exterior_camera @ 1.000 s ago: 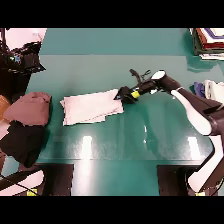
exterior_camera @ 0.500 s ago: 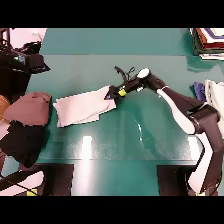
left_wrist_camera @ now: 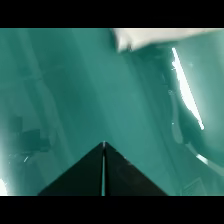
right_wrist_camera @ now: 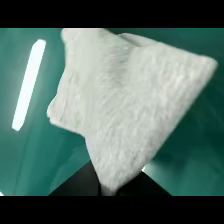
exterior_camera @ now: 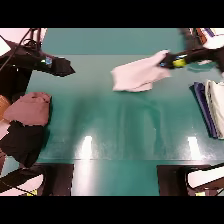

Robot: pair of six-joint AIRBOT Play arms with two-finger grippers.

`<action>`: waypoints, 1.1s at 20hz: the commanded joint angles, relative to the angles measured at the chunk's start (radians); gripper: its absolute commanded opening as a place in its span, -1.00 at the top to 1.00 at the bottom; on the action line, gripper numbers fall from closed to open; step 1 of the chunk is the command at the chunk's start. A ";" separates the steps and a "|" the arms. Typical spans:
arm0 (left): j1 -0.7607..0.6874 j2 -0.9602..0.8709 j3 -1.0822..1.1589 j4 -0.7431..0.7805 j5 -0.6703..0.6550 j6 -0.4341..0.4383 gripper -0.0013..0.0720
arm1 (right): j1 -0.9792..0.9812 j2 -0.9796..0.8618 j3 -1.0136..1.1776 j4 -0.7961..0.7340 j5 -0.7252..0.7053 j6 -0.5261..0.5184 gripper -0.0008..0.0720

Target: Fold the shirts.

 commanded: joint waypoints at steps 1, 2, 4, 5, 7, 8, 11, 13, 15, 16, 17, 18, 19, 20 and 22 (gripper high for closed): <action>-0.071 0.000 0.000 -0.003 0.054 -0.021 0.91 | -0.294 0.075 0.002 -0.069 0.007 0.013 0.93; -0.084 0.000 0.000 -0.004 0.063 -0.023 0.91 | -0.369 0.072 0.002 -0.064 0.005 0.013 0.93; -0.108 0.000 0.000 -0.004 0.075 -0.024 0.91 | -0.481 0.060 0.002 -0.064 0.005 0.013 0.93; -0.116 0.000 0.000 -0.004 0.087 -0.028 0.91 | -0.527 0.052 0.002 -0.063 0.004 0.013 0.93; -0.121 0.000 0.000 -0.010 0.108 -0.031 0.91 | -0.586 0.043 0.002 -0.055 -0.006 0.012 0.93; -0.121 0.000 0.000 -0.013 0.113 -0.031 0.91 | -0.608 0.043 0.002 -0.018 -0.024 0.008 0.93; -0.121 0.000 0.000 -0.012 0.127 -0.031 0.91 | -0.645 0.043 0.056 0.093 -0.063 0.003 0.93; -0.121 0.000 0.000 -0.012 0.133 -0.031 0.91 | -0.646 0.043 0.137 0.090 -0.045 0.003 0.93; -0.121 0.000 0.000 -0.012 0.132 -0.031 0.91 | -0.646 0.043 0.221 0.089 -0.004 0.003 0.93; -0.121 0.000 0.000 -0.012 0.132 -0.031 0.91 | -0.646 0.043 0.259 0.088 0.019 0.003 0.93; -0.121 0.000 0.000 -0.011 0.132 -0.030 0.91 | -0.646 0.046 0.282 0.087 0.039 0.003 0.93; -0.121 0.000 0.000 -0.011 0.132 -0.029 0.91 | -0.647 0.057 0.282 0.082 0.054 0.003 0.93; -0.121 0.000 0.000 -0.010 0.132 -0.026 0.91 | -0.656 0.077 0.256 0.062 0.060 0.004 0.93; -0.121 0.000 0.000 -0.010 0.132 -0.026 0.91 | -0.662 0.100 0.217 0.034 0.068 0.004 0.93; -0.121 0.000 0.000 -0.010 0.129 -0.026 0.91 | -0.685 0.145 0.131 -0.041 0.111 0.003 0.93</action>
